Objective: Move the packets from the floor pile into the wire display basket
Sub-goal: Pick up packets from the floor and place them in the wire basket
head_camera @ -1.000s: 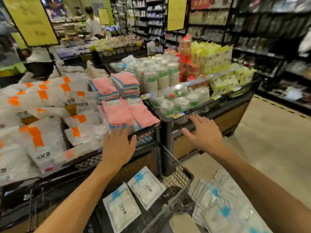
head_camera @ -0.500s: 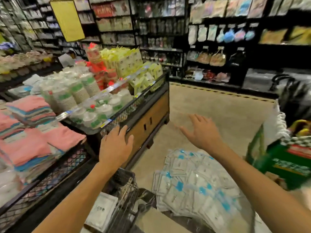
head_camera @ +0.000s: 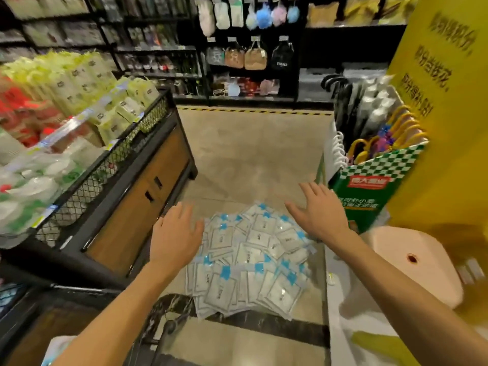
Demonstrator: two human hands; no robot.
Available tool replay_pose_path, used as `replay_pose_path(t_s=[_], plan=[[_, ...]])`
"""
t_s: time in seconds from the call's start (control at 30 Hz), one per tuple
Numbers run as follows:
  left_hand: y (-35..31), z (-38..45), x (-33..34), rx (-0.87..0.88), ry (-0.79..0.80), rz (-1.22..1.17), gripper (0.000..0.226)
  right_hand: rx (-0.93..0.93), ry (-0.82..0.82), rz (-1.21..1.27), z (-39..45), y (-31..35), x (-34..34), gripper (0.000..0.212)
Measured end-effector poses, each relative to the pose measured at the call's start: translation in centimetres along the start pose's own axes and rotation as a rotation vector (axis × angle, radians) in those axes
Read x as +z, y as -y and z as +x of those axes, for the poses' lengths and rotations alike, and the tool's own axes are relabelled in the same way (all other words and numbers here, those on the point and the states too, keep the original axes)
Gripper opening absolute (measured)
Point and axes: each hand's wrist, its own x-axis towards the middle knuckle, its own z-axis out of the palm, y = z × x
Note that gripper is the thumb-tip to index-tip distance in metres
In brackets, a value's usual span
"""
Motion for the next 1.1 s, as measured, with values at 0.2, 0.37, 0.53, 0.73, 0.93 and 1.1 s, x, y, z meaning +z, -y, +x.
replay_pose_path(t_s=[0.2, 0.37, 0.53, 0.73, 0.93, 1.1], plan=[[-5.0, 4.5, 2.9, 0.154, 0.045, 0.028, 0.058, 0.174, 0.002, -0.061, -1.6, -6.1, 1.1, 0.077], [-8.5, 9.3, 6.1, 0.271, 0.083, 0.014, 0.057, 0.33, 0.037, -0.075, -1.3, -9.5, 2.4, 0.078], [-10.3, 14.1, 10.1, 0.38, 0.157, -0.002, 0.06, 0.454, 0.01, -0.074, -1.2, -11.3, 4.9, 0.08], [-10.5, 18.2, 16.7, 0.46, 0.266, 0.035, 0.062, 0.521, 0.067, -0.111, -0.3, -12.6, 10.3, 0.07], [-10.0, 19.5, 26.4, 0.476, 0.369, 0.096, 0.079, 0.553, 0.182, -0.073, 0.4, -14.3, 19.0, 0.071], [-9.9, 19.5, 37.0, 0.448, 0.454, 0.126, 0.076, 0.526, 0.266, -0.027, 1.0, -17.5, 30.0, 0.079]])
